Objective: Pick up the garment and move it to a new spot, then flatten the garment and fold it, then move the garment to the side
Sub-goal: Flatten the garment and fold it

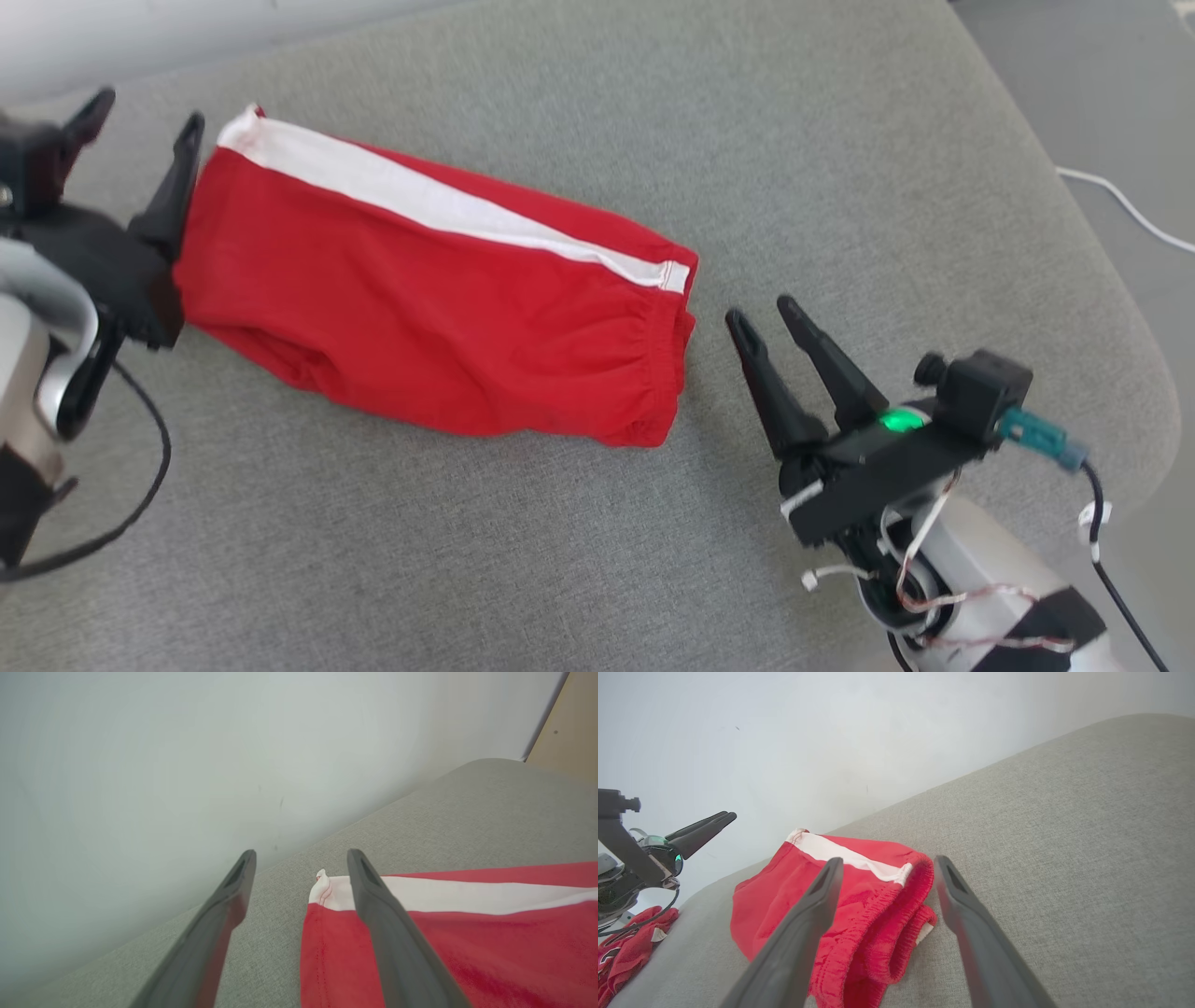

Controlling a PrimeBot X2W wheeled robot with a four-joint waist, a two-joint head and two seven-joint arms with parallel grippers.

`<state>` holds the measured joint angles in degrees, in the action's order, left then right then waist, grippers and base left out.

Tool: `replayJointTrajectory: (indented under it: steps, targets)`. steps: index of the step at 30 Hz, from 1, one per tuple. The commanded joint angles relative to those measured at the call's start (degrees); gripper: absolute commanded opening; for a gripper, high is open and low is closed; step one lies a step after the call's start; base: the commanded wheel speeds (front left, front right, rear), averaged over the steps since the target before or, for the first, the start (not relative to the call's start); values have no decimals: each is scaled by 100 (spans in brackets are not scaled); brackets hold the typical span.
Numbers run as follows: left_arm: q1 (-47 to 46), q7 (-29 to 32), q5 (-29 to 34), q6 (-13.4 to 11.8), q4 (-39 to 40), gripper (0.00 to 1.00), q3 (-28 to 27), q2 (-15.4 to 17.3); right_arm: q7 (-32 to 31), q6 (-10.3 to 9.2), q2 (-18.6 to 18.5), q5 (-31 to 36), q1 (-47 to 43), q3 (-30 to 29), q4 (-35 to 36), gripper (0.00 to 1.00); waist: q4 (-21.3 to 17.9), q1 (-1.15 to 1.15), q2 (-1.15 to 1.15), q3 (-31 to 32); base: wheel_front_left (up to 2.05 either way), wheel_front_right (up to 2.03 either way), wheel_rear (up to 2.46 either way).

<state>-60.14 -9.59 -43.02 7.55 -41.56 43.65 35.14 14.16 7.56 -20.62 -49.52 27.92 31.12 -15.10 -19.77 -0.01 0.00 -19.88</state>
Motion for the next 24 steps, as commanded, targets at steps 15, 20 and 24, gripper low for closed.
replayJointTrajectory:
  steps: [15, 20, 24]
  targets:
    - [698, 24, -298, -24, -55, 100, 65, 203, 98, -15, 821, 2057, -1178, -999, 766, 100, -37, 1, 0, 467, 0, 0, 0]
    - [808, 519, -474, -17, -39, 100, 244, 305, 98, -14, 1077, 2605, -1436, -1097, 931, 100, -123, 1, 0, 475, 0, 0, 0]
    - [886, 996, -693, -14, 50, 100, 408, 440, 99, -14, 1165, 2872, -1532, -1060, 933, 100, -194, 1, 0, 431, 0, 0, 0]
